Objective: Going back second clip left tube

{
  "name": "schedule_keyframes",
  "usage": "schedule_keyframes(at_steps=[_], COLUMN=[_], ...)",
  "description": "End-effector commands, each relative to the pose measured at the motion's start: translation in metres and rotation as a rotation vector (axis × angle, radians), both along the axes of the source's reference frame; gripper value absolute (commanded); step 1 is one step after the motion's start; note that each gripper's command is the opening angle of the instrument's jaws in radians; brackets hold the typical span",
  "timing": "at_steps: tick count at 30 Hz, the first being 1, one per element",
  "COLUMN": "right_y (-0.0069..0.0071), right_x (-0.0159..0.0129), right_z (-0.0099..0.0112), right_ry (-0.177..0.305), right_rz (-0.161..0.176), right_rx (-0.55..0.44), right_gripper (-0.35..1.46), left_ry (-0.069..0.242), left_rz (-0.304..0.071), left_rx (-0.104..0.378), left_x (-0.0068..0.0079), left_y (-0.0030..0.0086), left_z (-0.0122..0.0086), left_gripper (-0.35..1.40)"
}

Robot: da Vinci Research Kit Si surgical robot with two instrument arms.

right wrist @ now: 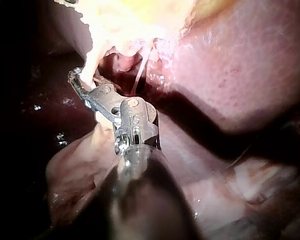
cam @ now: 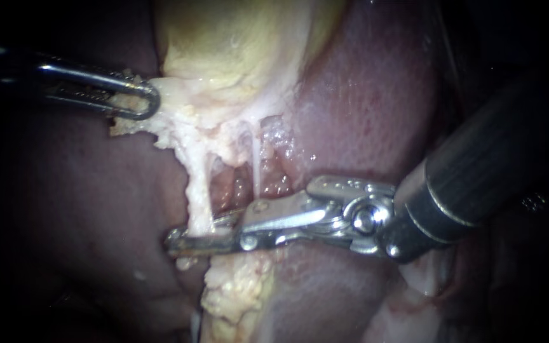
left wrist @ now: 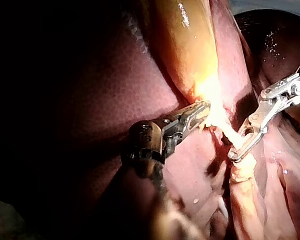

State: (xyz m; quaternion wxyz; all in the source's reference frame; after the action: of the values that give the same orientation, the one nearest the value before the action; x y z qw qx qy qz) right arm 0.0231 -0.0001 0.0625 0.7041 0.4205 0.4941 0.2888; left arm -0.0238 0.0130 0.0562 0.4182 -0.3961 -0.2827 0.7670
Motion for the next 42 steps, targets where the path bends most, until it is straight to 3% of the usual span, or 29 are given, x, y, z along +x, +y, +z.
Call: schedule_keyframes(at_steps=[1,4,8,11,14,16,23,29,42], right_y=[0.0000,-0.0001,-0.0004,-0.0005,-0.0006,-0.0005,0.0012,0.0018,0.0017], right_x=[0.0000,0.0000,0.0005,0.0012,0.0017,0.0018,0.0012,0.0007,-0.0013], right_z=[0.0000,0.0001,0.0008,0.0019,0.0035,0.0045,0.0075,0.0079,0.0077], right_ry=[0.000,0.025,0.085,0.110,0.121,0.112,0.090,0.078,0.083], right_rz=[-0.001,-0.029,-0.013,0.003,0.010,0.032,0.083,0.102,0.097], right_rx=[0.007,0.021,0.036,0.031,-0.035,-0.063,-0.194,-0.247,-0.270], right_gripper=[-0.35,-0.33,0.28,0.43,0.46,0.48,0.50,0.50,0.50], left_ry=[0.000,0.000,0.000,0.000,0.000,0.000,-0.001,-0.001,-0.001], left_rz=[0.000,0.000,0.000,0.000,0.000,0.000,0.002,0.002,0.002], left_rx=[0.000,0.000,0.000,0.000,0.000,0.000,0.001,0.001,0.001], left_x=[0.0000,0.0000,0.0000,0.0000,0.0000,0.0000,0.0000,0.0000,0.0002], left_y=[0.0000,0.0000,0.0000,0.0000,-0.0001,-0.0001,-0.0002,-0.0002,-0.0002], left_z=[0.0000,0.0000,0.0000,0.0000,0.0000,0.0000,-0.0001,-0.0001,-0.0001], left_gripper=[-0.35,-0.35,-0.35,-0.35,-0.35,-0.35,-0.35,-0.35,-0.35])
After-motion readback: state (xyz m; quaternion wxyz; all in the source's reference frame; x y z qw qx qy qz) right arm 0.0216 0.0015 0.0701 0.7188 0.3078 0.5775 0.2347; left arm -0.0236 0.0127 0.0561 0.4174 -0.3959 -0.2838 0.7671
